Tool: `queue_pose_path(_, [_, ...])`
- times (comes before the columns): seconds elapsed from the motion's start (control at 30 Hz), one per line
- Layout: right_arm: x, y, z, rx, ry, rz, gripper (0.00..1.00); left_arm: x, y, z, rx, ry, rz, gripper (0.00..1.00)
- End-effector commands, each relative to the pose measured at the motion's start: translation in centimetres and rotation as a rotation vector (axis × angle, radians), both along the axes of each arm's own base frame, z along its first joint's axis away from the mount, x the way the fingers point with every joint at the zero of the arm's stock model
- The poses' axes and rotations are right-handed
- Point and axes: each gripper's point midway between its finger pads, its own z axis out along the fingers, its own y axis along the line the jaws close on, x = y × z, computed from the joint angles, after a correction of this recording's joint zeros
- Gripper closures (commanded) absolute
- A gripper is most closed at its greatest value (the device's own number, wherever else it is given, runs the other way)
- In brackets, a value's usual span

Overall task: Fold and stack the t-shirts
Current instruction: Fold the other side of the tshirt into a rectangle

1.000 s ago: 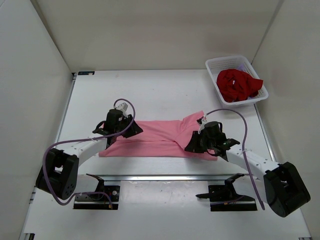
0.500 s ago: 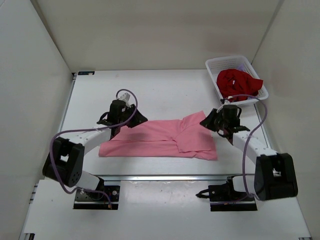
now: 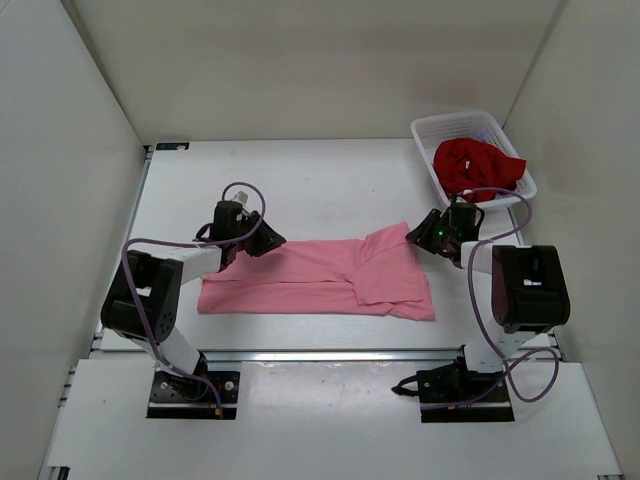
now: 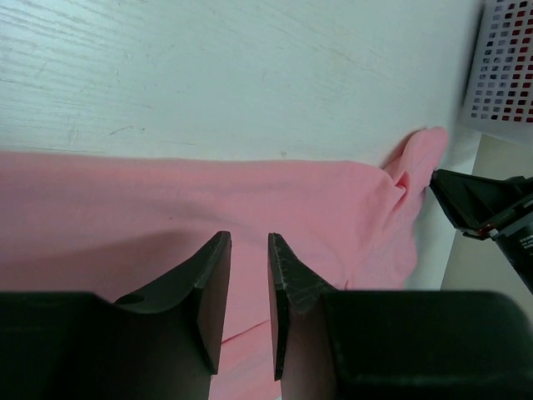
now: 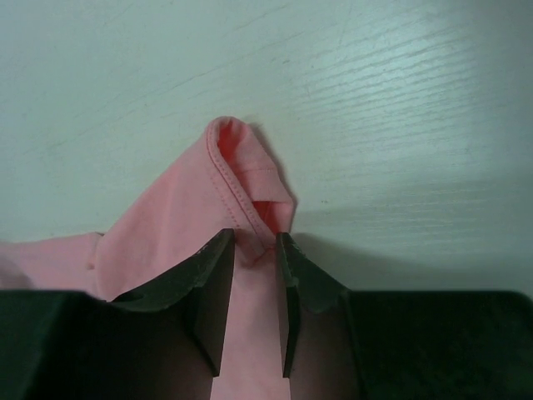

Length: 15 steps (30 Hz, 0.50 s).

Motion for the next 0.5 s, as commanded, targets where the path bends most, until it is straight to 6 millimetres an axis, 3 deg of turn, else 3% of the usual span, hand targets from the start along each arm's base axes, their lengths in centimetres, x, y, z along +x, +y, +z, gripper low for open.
queue_pose_path(0.0, [2.5, 0.0, 2.5, 0.015, -0.123, 0.02, 0.75, 0.0, 0.0, 0.7, -0.02, -0.028, -0.008, 0.65])
queue_pose_path(0.07, [2.4, 0.2, 2.3, 0.008, -0.12, 0.03, 0.76, -0.2, 0.9, -0.2, -0.026, -0.005, 0.016, 0.65])
queue_pose_path(0.23, [1.8, -0.3, 2.5, 0.013, -0.13, -0.006, 0.99, -0.6, 2.3, -2.0, -0.054, 0.05, 0.062, 0.66])
queue_pose_path(0.47, [1.0, -2.9, 2.4, 0.013, -0.117, -0.079, 1.0, -0.9, 3.8, -3.0, -0.055, 0.064, 0.109, 0.67])
